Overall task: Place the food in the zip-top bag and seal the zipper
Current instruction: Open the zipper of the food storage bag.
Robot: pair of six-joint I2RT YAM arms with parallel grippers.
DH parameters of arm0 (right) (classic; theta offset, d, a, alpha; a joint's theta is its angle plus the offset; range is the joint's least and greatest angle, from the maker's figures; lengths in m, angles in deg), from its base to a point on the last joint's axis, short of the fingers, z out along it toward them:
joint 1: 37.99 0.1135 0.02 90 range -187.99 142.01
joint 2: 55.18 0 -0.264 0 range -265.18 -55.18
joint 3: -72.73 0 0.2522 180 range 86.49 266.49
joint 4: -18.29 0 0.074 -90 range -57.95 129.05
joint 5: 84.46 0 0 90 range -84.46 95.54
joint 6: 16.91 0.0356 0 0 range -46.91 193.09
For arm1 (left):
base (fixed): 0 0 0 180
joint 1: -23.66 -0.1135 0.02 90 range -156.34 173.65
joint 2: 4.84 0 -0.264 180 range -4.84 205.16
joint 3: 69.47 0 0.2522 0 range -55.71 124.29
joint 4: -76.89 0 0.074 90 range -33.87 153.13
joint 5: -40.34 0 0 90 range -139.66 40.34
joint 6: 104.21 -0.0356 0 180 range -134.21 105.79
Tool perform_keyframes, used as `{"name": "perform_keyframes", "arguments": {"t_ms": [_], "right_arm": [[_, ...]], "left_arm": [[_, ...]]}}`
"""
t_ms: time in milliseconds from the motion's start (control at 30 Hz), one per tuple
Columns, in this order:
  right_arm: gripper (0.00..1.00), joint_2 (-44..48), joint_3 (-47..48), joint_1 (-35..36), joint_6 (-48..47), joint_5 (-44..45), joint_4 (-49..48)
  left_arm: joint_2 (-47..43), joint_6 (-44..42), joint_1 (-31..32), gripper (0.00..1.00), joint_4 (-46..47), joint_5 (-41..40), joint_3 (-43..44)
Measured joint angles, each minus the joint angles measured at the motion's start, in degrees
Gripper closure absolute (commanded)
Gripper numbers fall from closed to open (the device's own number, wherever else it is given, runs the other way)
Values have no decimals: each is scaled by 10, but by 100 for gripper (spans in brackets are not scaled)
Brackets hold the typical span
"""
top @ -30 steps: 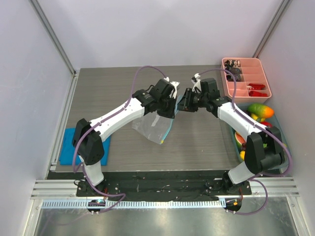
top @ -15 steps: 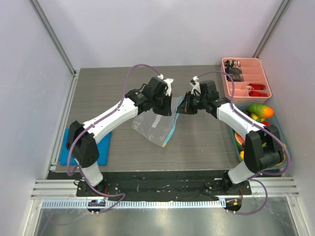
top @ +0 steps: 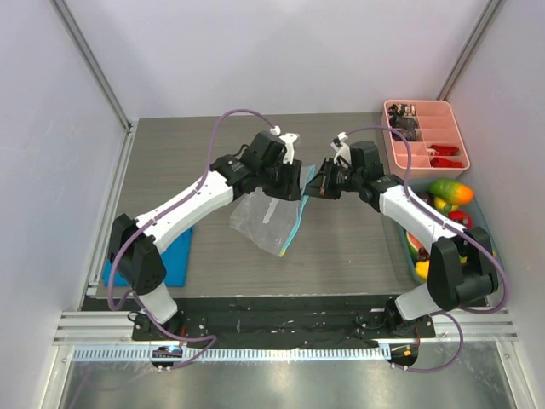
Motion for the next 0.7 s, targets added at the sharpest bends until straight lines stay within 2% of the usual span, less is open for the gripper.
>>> {"name": "perform_keyframes", "arguments": {"t_ms": [133,333,500,700], "right_arm": [[99,3,-3,0,44,-12,-28],[99,3,-3,0,89,-29,-52],[99,3,-3,0,94,-38,-55],[99,5,-3,0,75,-39,-49]], "left_arm": [[-8,-11,19,50,0,-5,-2],[-13,-32,37,57,-2,-46,-4],[-13,-48,37,63,-14,-84,-3],[-13,-48,32,64,-12,-74,-5]]}}
